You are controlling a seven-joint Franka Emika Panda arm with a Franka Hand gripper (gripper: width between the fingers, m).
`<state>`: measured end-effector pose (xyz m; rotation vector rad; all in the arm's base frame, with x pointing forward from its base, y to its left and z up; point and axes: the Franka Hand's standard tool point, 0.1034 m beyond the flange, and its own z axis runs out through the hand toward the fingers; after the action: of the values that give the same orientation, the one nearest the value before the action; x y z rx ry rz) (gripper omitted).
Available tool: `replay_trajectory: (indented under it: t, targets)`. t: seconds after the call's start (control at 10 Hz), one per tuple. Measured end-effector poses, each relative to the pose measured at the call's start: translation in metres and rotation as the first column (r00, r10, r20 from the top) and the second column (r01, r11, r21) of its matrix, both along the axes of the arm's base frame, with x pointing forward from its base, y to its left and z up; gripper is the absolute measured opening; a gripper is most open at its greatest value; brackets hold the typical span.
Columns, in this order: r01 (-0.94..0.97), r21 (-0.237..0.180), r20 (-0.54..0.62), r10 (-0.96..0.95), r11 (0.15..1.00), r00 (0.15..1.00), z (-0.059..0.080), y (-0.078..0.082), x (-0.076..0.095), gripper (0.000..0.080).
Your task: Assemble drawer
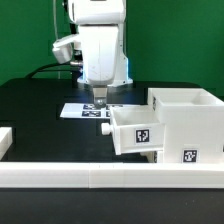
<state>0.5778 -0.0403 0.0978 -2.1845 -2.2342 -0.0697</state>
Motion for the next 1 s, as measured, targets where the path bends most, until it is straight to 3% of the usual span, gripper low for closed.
replay_trajectory:
  t: [0.4,0.6,1.0]
  targets:
    - [0.001,0.022,0.025,-0.001,1.0,1.0,-0.025,-0.005,0.006,0.0649]
    - [0.004,0.029,0.061,-0.006,1.0,0.998,-0.031,-0.003,0.012,0.0649]
    - [-0.004,0.039,0.02,0.003,0.999,1.0,-0.04,0.012,0.014,0.0649]
